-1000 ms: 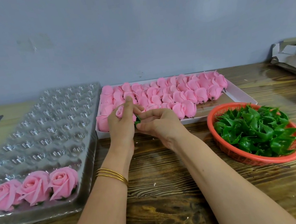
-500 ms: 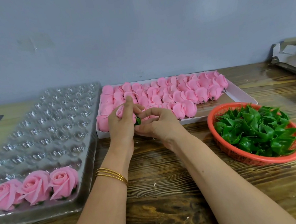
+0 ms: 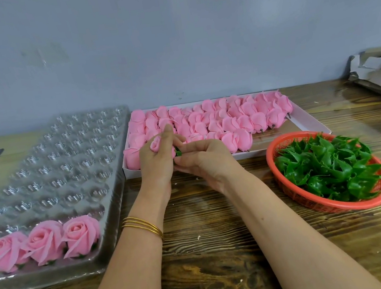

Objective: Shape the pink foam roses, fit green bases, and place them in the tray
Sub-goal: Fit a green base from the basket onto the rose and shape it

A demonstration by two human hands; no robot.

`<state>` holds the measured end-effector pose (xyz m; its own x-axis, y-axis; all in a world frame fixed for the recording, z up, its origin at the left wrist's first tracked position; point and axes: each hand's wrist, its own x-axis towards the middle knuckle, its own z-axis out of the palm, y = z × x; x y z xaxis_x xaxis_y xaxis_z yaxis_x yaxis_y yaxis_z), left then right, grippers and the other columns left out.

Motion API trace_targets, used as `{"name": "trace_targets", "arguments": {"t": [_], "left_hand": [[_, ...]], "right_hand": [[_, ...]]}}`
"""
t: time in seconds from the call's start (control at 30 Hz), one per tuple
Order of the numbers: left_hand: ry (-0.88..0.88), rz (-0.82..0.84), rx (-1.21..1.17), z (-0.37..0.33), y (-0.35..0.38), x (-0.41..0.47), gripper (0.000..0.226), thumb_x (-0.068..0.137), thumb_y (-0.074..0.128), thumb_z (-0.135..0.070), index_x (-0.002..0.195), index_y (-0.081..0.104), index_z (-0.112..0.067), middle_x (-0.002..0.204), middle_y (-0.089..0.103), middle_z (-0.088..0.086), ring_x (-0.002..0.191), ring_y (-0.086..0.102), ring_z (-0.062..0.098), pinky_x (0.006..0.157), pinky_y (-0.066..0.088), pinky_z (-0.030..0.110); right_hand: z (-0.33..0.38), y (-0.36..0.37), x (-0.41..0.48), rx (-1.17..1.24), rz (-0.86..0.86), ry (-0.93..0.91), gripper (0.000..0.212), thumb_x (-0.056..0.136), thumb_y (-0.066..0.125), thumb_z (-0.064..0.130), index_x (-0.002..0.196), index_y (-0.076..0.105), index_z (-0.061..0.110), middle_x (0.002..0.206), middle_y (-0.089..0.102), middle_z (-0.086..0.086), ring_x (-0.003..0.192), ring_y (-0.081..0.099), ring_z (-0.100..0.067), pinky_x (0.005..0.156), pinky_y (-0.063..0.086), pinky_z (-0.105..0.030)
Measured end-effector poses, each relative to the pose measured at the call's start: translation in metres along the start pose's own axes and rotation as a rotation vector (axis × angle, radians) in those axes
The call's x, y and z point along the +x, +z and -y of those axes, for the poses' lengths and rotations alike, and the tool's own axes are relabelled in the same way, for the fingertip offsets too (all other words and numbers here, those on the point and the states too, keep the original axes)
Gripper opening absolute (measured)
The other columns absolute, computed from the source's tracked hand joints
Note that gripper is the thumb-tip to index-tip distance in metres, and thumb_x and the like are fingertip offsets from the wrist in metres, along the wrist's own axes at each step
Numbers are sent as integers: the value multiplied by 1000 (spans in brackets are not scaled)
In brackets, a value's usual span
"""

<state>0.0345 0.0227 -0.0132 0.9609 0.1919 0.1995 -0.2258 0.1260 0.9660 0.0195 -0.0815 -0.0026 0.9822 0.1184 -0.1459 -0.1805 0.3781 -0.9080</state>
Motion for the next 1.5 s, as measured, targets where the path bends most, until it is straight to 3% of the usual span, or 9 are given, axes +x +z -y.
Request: {"name": "trace_targets", "arguments": {"t": [0.13,0.23,0.4,0.67,0.87,1.0,1.17,1.4,1.5], "left_hand": [[-17,-5,17,-1,-1,-1,44,98,56,-40,58,70,-26,75,72,-9,89,66,-4,93,53,49],[-38,-8,21,-2,-2,-2,40,97,55,-44,66,74,-28,83,75,-8,99,68,8,92,54,47],[-20,2,-5,-3,-1,-4,37,99,53,-41,71,77,-33,80,74,-9,83,69,1,80,49,32],[-28,17,-27,-5,-2,-4,37,98,55,-39,71,78,-30,80,74,-7,83,69,5,84,52,32],[-59,21,0,-7,0,-4,38,98,56,-32,66,76,-31,89,76,-7,98,68,7,92,53,35],[-77,11,12,-8,0,-4,37,97,57,-32,65,76,-29,81,75,-7,91,70,4,77,55,27],[-96,-7,-30,-9,0,-4,41,96,60,-35,58,70,-21,81,74,-1,96,70,16,95,53,50],[-105,-22,-91,-9,0,-3,56,97,58,-33,42,52,-24,74,71,-8,95,67,16,102,47,53],[-108,-22,-105,-8,-1,-2,57,98,58,-33,42,52,-24,75,71,-7,99,66,16,104,45,52]], "right_hand": [[3,-2,0,20,19,39,18,81,60,-19,89,67,-4,89,70,-18,78,73,-24,75,61,-32],[5,-3,1,121,41,82,17,87,53,-14,97,67,-10,93,71,-20,80,73,-25,72,60,-30],[6,-3,0,130,63,135,17,97,47,-6,100,63,-6,90,70,-20,77,73,-25,70,61,-29],[7,-3,-4,136,57,161,25,94,49,-12,117,59,-12,101,66,-22,86,69,-27,78,61,-34],[6,-4,-3,146,47,158,20,88,54,-16,95,66,-1,86,70,-14,83,70,-24,78,61,-35],[3,-3,-1,145,42,105,21,85,57,-19,88,66,0,84,69,-14,80,71,-22,80,61,-36],[3,-1,-1,145,49,57,19,85,56,-19,94,64,-4,92,70,-12,85,70,-22,83,60,-36],[8,0,-5,143,101,123,13,93,52,-10,98,64,-8,93,68,-18,87,69,-25,81,60,-32],[10,1,-7,102,102,161,11,95,53,-5,95,64,-3,84,66,-15,77,67,-23,69,61,-26]]}}
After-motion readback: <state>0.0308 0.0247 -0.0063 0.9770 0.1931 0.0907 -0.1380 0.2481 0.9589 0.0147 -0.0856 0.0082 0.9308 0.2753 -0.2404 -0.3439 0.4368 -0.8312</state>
